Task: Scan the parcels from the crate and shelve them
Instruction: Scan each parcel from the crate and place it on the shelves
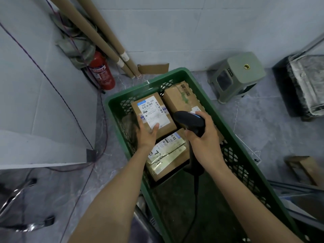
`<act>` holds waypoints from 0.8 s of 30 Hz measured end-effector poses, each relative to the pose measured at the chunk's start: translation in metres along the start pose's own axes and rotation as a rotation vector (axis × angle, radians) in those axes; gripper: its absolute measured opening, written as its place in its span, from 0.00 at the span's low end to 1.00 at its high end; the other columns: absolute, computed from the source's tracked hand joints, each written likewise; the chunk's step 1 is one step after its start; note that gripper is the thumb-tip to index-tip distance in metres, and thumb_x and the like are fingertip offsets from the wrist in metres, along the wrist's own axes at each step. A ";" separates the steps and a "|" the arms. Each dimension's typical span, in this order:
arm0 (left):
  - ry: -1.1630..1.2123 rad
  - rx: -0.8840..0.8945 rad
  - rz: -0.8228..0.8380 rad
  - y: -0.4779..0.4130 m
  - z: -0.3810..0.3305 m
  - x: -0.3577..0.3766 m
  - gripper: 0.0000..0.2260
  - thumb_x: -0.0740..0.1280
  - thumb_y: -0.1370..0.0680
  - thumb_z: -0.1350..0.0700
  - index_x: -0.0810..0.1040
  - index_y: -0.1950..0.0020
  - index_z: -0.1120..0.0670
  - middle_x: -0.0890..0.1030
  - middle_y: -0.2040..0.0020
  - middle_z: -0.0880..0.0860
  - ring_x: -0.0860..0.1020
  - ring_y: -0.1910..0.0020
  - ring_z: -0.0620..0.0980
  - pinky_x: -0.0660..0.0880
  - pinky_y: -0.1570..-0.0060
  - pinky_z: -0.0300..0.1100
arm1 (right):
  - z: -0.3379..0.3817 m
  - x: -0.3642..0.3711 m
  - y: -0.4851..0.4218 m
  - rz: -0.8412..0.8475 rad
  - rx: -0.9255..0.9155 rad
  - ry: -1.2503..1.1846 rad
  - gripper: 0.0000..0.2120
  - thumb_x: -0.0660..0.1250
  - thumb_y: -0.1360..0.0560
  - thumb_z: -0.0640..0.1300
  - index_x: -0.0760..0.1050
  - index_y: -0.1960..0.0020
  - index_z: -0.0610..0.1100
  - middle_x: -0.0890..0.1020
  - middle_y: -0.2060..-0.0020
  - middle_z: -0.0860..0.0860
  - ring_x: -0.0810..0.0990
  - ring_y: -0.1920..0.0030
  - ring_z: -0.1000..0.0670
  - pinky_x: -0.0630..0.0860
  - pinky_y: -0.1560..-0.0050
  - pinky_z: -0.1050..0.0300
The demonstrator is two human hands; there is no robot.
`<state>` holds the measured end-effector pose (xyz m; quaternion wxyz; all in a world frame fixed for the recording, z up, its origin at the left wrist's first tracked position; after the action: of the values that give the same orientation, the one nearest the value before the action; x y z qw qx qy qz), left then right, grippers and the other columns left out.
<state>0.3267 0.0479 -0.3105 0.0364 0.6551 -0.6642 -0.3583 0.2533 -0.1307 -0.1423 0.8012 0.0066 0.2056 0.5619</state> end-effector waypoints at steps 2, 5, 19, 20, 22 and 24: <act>-0.033 0.007 0.005 -0.007 -0.002 -0.001 0.39 0.67 0.22 0.47 0.41 0.22 0.44 0.61 0.26 0.61 0.67 0.30 0.61 0.67 0.36 0.52 | -0.004 0.000 0.000 -0.006 0.005 -0.003 0.24 0.67 0.26 0.35 0.66 0.42 0.60 0.74 0.56 0.71 0.73 0.53 0.70 0.68 0.58 0.79; -0.068 0.007 0.029 -0.011 -0.001 0.001 0.40 0.66 0.22 0.48 0.40 0.22 0.44 0.60 0.25 0.61 0.66 0.30 0.62 0.67 0.35 0.52 | -0.010 -0.001 -0.002 -0.009 0.023 -0.003 0.23 0.67 0.26 0.35 0.67 0.39 0.57 0.74 0.56 0.70 0.74 0.53 0.67 0.69 0.57 0.78; -0.037 -0.030 -0.012 -0.002 -0.002 0.011 0.41 0.66 0.22 0.49 0.38 0.22 0.45 0.54 0.23 0.61 0.64 0.28 0.62 0.66 0.34 0.52 | -0.014 -0.006 -0.003 -0.013 0.039 -0.037 0.23 0.67 0.26 0.34 0.67 0.38 0.55 0.74 0.52 0.61 0.75 0.56 0.67 0.70 0.60 0.77; -0.046 -0.030 -0.016 -0.001 -0.002 0.013 0.40 0.65 0.21 0.48 0.37 0.23 0.45 0.53 0.23 0.61 0.63 0.28 0.62 0.66 0.34 0.52 | -0.014 -0.007 -0.003 -0.017 0.038 -0.035 0.23 0.67 0.26 0.34 0.67 0.38 0.55 0.74 0.52 0.61 0.75 0.55 0.67 0.69 0.60 0.78; -0.059 -0.033 -0.017 -0.001 -0.002 0.014 0.38 0.63 0.21 0.47 0.37 0.23 0.44 0.51 0.23 0.62 0.63 0.28 0.64 0.66 0.34 0.53 | -0.015 -0.008 -0.002 -0.023 0.040 -0.036 0.23 0.67 0.26 0.35 0.67 0.39 0.57 0.75 0.51 0.62 0.75 0.53 0.66 0.71 0.57 0.76; -0.043 -0.041 -0.011 -0.002 -0.001 0.015 0.39 0.63 0.21 0.47 0.37 0.23 0.45 0.53 0.23 0.63 0.63 0.29 0.64 0.66 0.35 0.53 | -0.017 -0.009 -0.002 -0.027 0.052 -0.040 0.23 0.68 0.26 0.36 0.67 0.39 0.58 0.75 0.51 0.62 0.77 0.52 0.62 0.73 0.54 0.71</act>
<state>0.3269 0.0344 -0.3173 0.0335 0.6499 -0.6539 -0.3858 0.2467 -0.1432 -0.1549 0.8122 0.0357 0.2042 0.5452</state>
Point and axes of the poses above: each hand's wrist, its own y-axis away from the middle knuckle, its own x-axis out of the palm, z = x × y, the point moved 8 cm from there along -y, towards the middle knuckle
